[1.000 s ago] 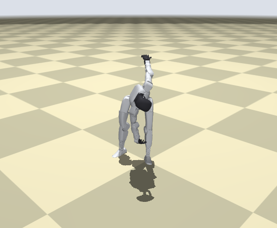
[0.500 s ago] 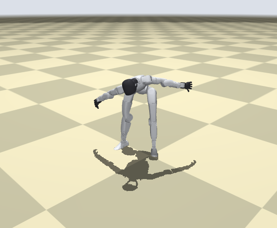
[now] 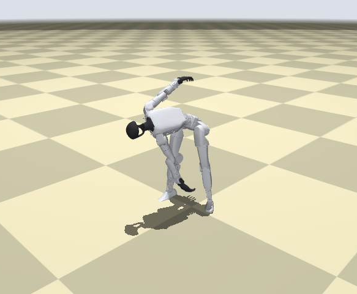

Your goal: In place motions

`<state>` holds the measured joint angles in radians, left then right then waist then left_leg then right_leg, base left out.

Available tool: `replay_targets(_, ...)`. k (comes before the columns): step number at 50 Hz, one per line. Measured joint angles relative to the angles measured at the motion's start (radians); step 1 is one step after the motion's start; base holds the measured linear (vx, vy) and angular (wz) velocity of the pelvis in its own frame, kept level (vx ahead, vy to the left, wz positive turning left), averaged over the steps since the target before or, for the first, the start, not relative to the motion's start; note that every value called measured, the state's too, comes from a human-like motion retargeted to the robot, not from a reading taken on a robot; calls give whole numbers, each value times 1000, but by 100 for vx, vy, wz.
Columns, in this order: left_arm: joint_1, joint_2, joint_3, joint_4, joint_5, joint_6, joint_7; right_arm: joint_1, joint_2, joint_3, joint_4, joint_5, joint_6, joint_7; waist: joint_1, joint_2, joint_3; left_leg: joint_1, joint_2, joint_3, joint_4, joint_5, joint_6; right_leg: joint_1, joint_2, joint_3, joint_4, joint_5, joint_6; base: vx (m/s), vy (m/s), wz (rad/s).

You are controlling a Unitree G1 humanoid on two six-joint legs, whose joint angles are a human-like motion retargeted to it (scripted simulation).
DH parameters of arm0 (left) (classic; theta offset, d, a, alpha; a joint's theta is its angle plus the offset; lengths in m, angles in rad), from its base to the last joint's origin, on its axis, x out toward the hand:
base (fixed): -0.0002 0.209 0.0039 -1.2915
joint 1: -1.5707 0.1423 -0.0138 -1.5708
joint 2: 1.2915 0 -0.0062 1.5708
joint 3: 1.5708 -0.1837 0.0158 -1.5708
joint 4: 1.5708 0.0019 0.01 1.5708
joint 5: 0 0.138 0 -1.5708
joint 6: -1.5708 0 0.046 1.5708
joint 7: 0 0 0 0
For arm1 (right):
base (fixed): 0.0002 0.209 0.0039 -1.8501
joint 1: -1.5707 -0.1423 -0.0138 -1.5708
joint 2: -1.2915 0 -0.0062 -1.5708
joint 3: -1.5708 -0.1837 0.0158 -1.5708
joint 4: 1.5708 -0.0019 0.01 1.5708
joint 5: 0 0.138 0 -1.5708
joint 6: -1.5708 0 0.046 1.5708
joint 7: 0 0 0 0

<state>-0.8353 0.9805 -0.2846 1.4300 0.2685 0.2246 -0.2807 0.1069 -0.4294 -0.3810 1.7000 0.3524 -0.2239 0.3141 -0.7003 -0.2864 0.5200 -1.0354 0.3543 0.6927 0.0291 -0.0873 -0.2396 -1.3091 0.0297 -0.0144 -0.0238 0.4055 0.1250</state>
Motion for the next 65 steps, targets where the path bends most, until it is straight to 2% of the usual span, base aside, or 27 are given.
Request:
replay_targets(3, 4, -51, 29, 18, 77, 27, -84, -38, 59, 21, 0, 38, -4, 7, -54, -35, 0, 27, 3, 27, 8, -15, -4, -2, 11, 24, 4, 6, 4, 9, 7, -58)
replay_targets(7, 44, -140, 56, 9, 101, -33, -116, -57, 85, 50, 0, 19, -25, 1, -55, -32, 0, 69, 2, 85, -4, -15, -21, 9, 16, 39, 8, 9, 8, 3, -3, -29)
replay_targets(12, 165, -215, 111, -25, 12, -160, 52, -80, 40, 39, 0, -26, -26, -73, -7, 16, 0, 99, -7, 102, -22, -6, -21, 31, 14, 42, 8, 4, 5, -1, -1, 0)
replay_targets(15, 255, -205, 131, -2, -18, -151, 85, -132, 3, 24, -2, -24, -29, -112, 24, 40, 0, 107, -4, 93, -15, -12, -13, 44, 14, 50, 10, -4, 1, -8, 1, 8)
replay_targets(19, 436, -168, 198, 27, -80, -114, 48, -212, -59, 42, -21, -57, -28, -111, 68, 79, 0, 105, -4, 51, -6, -14, -4, 70, 5, 33, 12, -14, -4, -12, 3, 35)
replay_targets(25, 811, -160, 267, 96, -266, -143, 172, -326, -156, 91, -108, -147, 41, -102, 188, 155, 0, 95, -11, -13, 1, -13, 1, 116, -23, -11, 14, -33, -17, -17, 0, 55)
replay_targets(28, 1045, -195, 289, 159, -250, -135, 244, -389, -204, 142, -147, -162, 70, -129, 265, 198, 0, 88, -24, -43, 1, -6, 7, 146, -50, -49, 17, -45, -22, -17, -1, 86)
replay_targets(32, 1310, -270, 338, 213, -261, -104, 211, -467, -237, 210, -205, -188, 103, -156, 392, 260, 0, 82, -58, -88, 3, 8, 21, 195, -99, -111, 25, -61, -27, -16, 3, 115)
replay_targets(35, 1434, -314, 406, 249, -330, -123, 198, -488, -266, 258, -255, -231, 136, -148, 517, 332, 0, 73, -92, -150, 11, 23, 34, 247, -148, -173, 29, -77, -26, -10, -13, 151)
replay_targets(38, 1462, -352, 466, 258, -483, -177, 203, -488, -331, 290, -307, -266, 191, -137, 677, 438, 0, 47, -131, -216, 21, 43, 48, 291, -199, -254, 35, -93, -25, -1, -8, 174)
replay_targets(40, 1430, -402, 497, 237, -591, -241, 182, -495, -409, 308, -344, -263, 224, -121, 781, 536, 0, 11, -162, -277, 20, 63, 55, 319, -231, -336, 33, -107, -24, 4, -2, 202)
replay_targets(42, 1402, -417, 520, 232, -628, -273, 144, -514, -459, 326, -357, -271, 262, -123, 894, 610, 0, -1, -184, -319, 40, 66, 57, 363, -254, -395, 33, -115, -20, 0, -4, 172)
replay_targets(43, 1368, -441, 510, 233, -642, -286, 119, -531, -482, 309, -365, -278, 273, -147, 949, 667, 0, -18, -195, -353, 41, 75, 55, 379, -261, -440, 32, -123, -22, 1, -4, 153)
replay_targets(47, 1255, -500, 419, 256, -639, -277, 66, -625, -595, 364, -346, -277, 309, -169, 1169, 786, 0, -60, -222, -399, 76, 76, 47, 412, -278, -516, 28, -131, -30, 11, 3, 95)
replay_targets(50, 1143, -536, 371, 265, -640, -291, 125, -729, -642, 424, -310, -282, 359, -73, 1348, 806, 0, -116, -239, -427, 100, 73, 57, 398, -282, -555, 26, -129, -29, 21, -40, 57)
replay_targets(53, 1049, -556, 295, 239, -606, -328, 275, -819, -657, 465, -326, -306, 407, 50, 1510, 806, 0, -172, -245, -449, 118, 71, 54, 377, -284, -590, 29, -131, -17, 35, -40, 40)
replay_targets(57, 975, -536, 168, 219, -495, -361, 499, -896, -636, 456, -409, -400, 373, 167, 1673, 806, 0, -219, -241, -471, 121, 75, 40, 371, -278, -643, 35, -143, -6, 32, -50, 29)
replay_targets(60, 962, -520, 141, 253, -520, -356, 562, -937, -624, 469, -438, -452, 357, 226, 1725, 806, 0, -222, -242, -483, 117, 77, 34, 387, -274, -673, 39, -153, -2, 19, -18, 30)
replay_targets(65, 984, -515, 196, 270, -653, -366, 505, -967, -583, 487, -448, -424, 332, 217, 1701, 806, 0, -206, -238, -524, 136, 73, 41, 438, -267, -711, 44, -163, 7, 16, -6, 26)
